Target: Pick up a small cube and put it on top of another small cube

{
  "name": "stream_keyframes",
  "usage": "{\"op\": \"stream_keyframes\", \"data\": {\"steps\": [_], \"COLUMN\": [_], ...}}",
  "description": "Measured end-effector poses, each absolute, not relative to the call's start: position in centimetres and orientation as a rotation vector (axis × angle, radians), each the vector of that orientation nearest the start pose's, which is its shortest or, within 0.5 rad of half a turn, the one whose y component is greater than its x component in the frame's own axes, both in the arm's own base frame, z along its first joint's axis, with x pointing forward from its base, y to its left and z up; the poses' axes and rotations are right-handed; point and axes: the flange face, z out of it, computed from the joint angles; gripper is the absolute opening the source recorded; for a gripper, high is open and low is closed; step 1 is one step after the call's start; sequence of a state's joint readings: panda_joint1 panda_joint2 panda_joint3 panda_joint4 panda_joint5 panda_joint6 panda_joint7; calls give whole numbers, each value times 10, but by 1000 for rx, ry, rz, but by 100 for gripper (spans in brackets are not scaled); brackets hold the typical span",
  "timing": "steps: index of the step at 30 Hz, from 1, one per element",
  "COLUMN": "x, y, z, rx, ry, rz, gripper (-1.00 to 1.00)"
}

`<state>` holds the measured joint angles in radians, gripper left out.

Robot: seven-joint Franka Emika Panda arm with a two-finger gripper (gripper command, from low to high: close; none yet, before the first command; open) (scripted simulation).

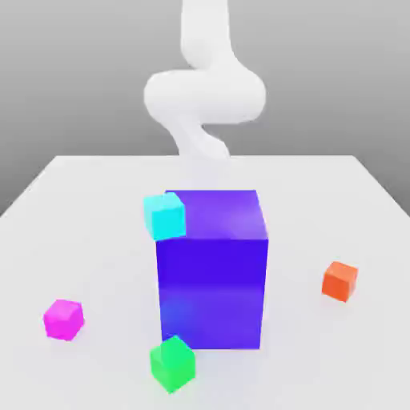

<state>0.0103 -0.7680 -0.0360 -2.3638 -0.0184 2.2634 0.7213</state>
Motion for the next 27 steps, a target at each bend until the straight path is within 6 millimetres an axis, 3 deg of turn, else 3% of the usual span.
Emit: {"op": "stream_keyframes", "data": {"steps": [4, 8, 11, 12, 19, 23, 24, 27], "x": [374, 367, 362, 360, 358, 358, 356, 371], "y": [-37, -53, -59, -59, -60, -60, -69, -61], "z": [561, 460, 385, 365, 356, 399, 409, 410], "rx": [-2833, -3012, -3067, -3074, -3075, -3075, -3062, -3078], "ry": [889, 726, 644, 631, 620, 616, 650, 484], "rz": [-580, -218, -51, -26, -4, 2, -11, -50], "gripper": [0, 0, 0, -100, -100, -100, -100, -100]}}
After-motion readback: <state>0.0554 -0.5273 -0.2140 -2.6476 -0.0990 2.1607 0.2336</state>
